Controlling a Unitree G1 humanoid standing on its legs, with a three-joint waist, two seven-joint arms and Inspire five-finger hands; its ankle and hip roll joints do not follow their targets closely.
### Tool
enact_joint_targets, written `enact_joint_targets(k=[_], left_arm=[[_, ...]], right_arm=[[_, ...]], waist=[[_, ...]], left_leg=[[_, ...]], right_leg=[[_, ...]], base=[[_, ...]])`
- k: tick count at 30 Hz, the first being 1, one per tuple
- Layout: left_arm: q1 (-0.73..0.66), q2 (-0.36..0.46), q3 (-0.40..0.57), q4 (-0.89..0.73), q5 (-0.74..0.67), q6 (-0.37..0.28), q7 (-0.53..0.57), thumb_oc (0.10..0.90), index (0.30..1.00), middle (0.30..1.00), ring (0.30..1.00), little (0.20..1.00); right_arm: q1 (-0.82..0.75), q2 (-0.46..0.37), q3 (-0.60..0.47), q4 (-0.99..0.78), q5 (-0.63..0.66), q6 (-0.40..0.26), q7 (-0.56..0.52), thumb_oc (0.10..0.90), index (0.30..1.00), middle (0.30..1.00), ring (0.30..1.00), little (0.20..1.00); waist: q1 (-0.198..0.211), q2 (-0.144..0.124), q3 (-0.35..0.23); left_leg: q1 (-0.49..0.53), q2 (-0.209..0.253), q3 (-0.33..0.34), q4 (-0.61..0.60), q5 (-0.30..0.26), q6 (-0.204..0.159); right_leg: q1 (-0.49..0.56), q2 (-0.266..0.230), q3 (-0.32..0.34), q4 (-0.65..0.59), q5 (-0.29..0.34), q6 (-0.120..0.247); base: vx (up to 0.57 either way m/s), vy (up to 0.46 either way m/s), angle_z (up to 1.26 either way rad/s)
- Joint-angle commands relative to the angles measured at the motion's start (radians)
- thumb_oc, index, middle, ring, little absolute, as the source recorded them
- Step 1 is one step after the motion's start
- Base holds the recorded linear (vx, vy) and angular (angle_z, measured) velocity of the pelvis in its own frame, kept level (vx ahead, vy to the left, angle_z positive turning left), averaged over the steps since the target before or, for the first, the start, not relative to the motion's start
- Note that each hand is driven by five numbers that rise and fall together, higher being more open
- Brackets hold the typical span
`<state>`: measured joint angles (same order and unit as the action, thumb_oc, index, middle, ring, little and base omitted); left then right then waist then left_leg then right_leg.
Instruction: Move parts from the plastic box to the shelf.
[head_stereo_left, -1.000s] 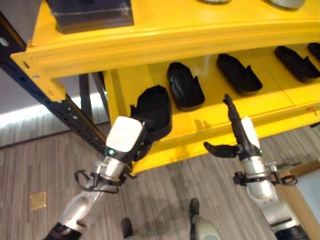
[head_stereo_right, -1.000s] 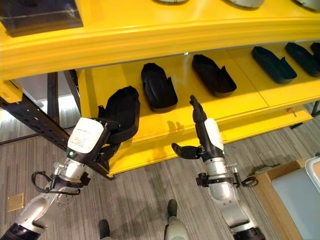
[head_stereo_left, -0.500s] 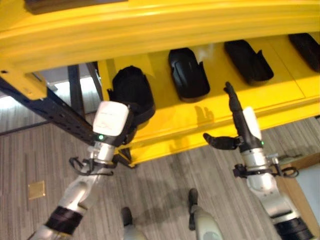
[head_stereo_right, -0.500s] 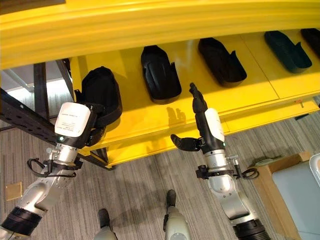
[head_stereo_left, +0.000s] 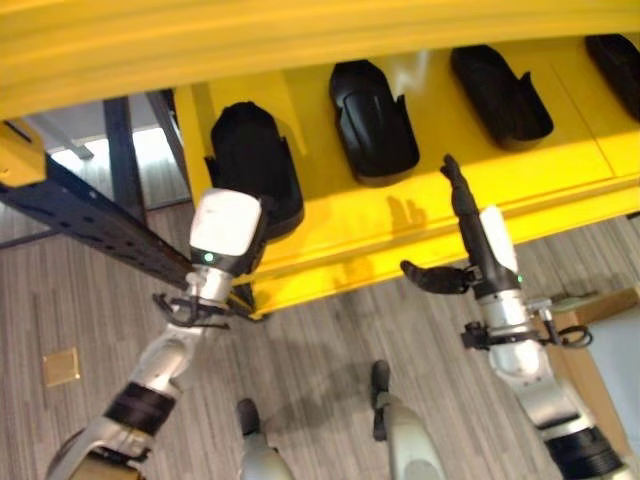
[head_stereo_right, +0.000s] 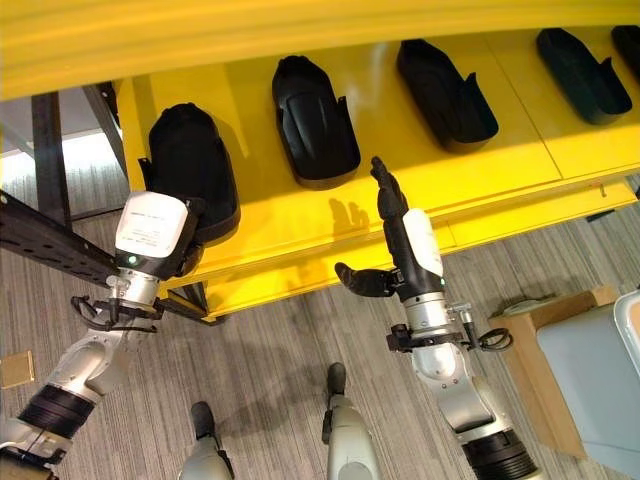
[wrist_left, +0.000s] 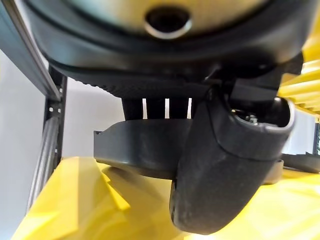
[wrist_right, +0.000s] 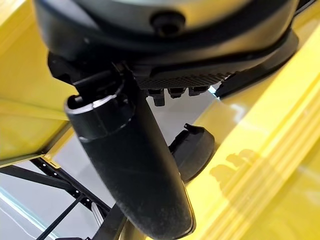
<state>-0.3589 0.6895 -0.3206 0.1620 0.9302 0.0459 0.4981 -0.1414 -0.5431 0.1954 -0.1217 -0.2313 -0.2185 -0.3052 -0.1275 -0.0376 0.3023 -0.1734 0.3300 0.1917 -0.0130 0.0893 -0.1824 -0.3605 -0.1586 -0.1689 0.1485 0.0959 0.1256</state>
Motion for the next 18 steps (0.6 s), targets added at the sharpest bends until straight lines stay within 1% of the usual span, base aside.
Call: enact_joint_targets(k=[1,6,10,18], left_arm=[[-0.111,0.049,-0.013,-0.015,0.031,0.009,0.053,0.400,0.300,0.300,0.300,0.300],[-0.140,0.051,-0.026,0.017,0.040,0.018,0.052,0.400,0.300,0.300,0.300,0.300],[-0.177,0.065,-0.054,0.074,0.055,0.028,0.042,0.400,0.300,0.300,0.300,0.300],[-0.197,0.078,-0.058,0.135,0.056,0.042,0.042,0.400,0.300,0.300,0.300,0.300]], right_arm=[[-0.092,0.008,-0.026,-0.112,0.023,-0.091,-0.047,0.900,1.000,1.000,1.000,1.000],[-0.088,0.005,-0.025,-0.112,0.024,-0.093,-0.046,0.900,1.000,1.000,1.000,1.000],[-0.084,-0.001,-0.021,-0.111,0.031,-0.098,-0.038,0.900,1.000,1.000,1.000,1.000],[-0.078,-0.006,-0.019,-0.117,0.031,-0.103,-0.030,0.900,1.000,1.000,1.000,1.000]], waist=[[-0.019,-0.025,-0.055],[-0.027,-0.026,-0.054],[-0.037,-0.029,-0.056],[-0.043,-0.031,-0.059]], left_leg=[[0.003,-0.020,0.017,0.075,-0.015,0.051],[-0.008,-0.016,0.021,0.081,-0.015,0.048],[-0.012,-0.013,0.028,0.086,-0.016,0.044],[-0.027,-0.008,0.030,0.100,-0.019,0.039]], right_leg=[[-0.066,0.064,-0.009,0.209,-0.156,-0.045],[-0.077,0.067,-0.005,0.208,-0.151,-0.045],[-0.083,0.072,0.001,0.202,-0.146,-0.046],[-0.089,0.078,0.006,0.195,-0.139,-0.048]], base=[[-0.02,0.012,-0.04],[-0.01,0.003,-0.08],[0.00,0.000,0.00],[0.00,0.000,0.00]])
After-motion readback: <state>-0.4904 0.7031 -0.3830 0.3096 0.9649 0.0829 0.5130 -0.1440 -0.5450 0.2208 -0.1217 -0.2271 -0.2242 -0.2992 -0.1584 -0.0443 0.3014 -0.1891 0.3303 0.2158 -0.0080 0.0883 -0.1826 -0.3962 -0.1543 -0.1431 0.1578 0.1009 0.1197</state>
